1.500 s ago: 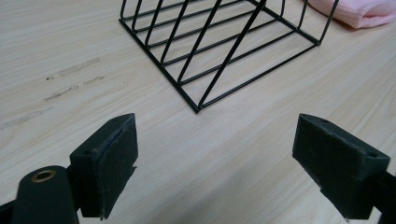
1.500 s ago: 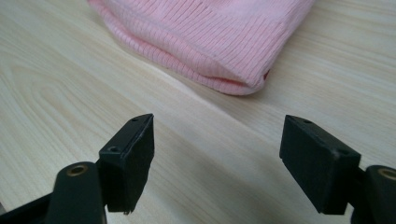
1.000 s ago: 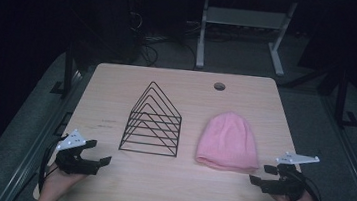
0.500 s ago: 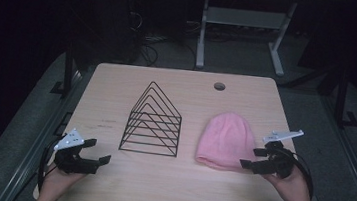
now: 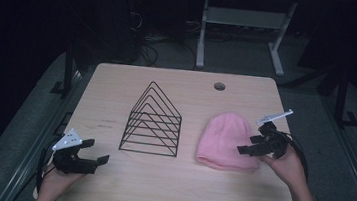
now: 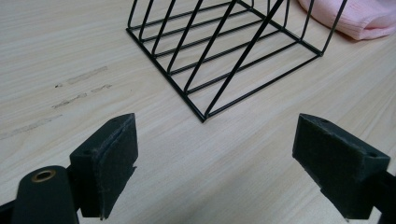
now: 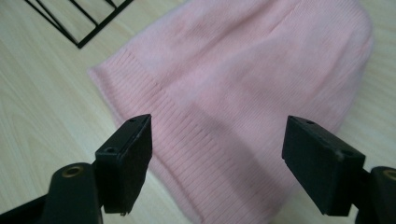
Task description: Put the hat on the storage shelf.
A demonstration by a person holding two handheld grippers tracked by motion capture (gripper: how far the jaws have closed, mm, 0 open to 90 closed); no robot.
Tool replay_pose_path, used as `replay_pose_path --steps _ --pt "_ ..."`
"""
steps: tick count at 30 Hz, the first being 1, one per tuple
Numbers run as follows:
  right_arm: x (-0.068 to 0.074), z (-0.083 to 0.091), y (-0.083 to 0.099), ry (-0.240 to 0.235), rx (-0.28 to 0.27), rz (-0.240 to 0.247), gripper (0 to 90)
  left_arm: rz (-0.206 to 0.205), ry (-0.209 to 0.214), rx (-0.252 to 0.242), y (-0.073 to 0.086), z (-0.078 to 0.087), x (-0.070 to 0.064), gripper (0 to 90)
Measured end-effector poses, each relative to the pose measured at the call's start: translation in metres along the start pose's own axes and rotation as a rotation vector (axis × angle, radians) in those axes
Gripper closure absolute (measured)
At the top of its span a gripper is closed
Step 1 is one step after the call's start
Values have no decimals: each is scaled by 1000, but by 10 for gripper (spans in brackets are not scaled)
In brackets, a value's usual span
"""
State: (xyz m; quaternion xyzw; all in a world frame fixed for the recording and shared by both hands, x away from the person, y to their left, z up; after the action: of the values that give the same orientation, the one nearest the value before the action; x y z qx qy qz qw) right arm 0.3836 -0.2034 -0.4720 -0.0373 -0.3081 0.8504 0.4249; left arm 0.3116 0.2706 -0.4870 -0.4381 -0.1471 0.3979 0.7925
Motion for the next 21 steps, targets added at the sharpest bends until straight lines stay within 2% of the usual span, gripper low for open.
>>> replay_pose_path --steps 3,12,21 --pt "-2 0 -7 -5 -7 0 231 2 -3 2 1 0 1 142" --pt "-17 -11 -30 -4 43 9 220 12 -14 -4 2 3 5 142" --pt "-29 -18 -41 0 62 -10 207 14 -13 -6 2 4 6 142"
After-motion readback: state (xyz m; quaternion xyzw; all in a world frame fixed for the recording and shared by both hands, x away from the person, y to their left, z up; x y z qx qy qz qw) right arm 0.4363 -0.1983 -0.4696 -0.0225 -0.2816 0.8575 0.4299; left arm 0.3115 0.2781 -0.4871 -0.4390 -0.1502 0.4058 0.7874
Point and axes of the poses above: each handheld gripper's, and its own axes: z roughly backward along the jaws, y roughly out of its underside, x roughly to its left, the point moved 9 cm from there along -z, roughly forward along the jaws, and after that the axes turned 2 degrees about y, right-handed, at the moved point
